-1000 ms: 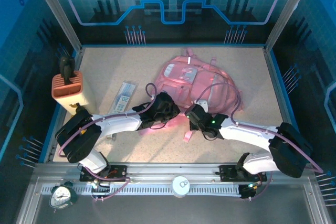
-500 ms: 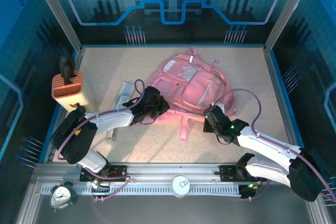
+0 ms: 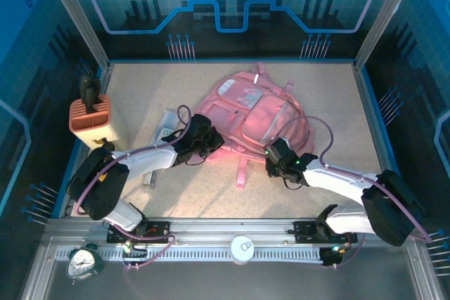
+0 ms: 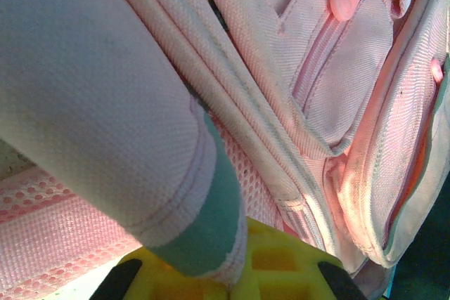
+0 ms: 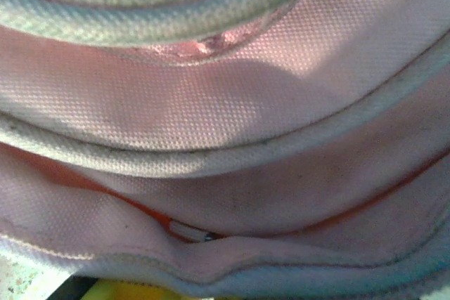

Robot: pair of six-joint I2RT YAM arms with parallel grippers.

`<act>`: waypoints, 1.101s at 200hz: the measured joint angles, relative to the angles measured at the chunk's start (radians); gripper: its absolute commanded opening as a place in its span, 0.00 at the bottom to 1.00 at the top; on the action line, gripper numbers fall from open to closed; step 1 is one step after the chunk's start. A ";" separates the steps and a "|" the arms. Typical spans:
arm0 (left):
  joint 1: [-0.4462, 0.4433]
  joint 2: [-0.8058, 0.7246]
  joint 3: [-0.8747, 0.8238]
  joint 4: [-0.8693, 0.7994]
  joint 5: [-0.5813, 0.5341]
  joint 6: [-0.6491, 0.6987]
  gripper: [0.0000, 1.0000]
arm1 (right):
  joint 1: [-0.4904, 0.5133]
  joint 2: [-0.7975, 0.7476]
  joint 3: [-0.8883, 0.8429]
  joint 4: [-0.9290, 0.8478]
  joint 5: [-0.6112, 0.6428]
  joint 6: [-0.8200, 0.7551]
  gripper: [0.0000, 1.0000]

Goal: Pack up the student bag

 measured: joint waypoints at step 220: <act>0.232 0.298 0.481 -0.208 0.155 0.320 0.48 | 0.055 0.018 0.092 0.047 -0.185 0.054 0.00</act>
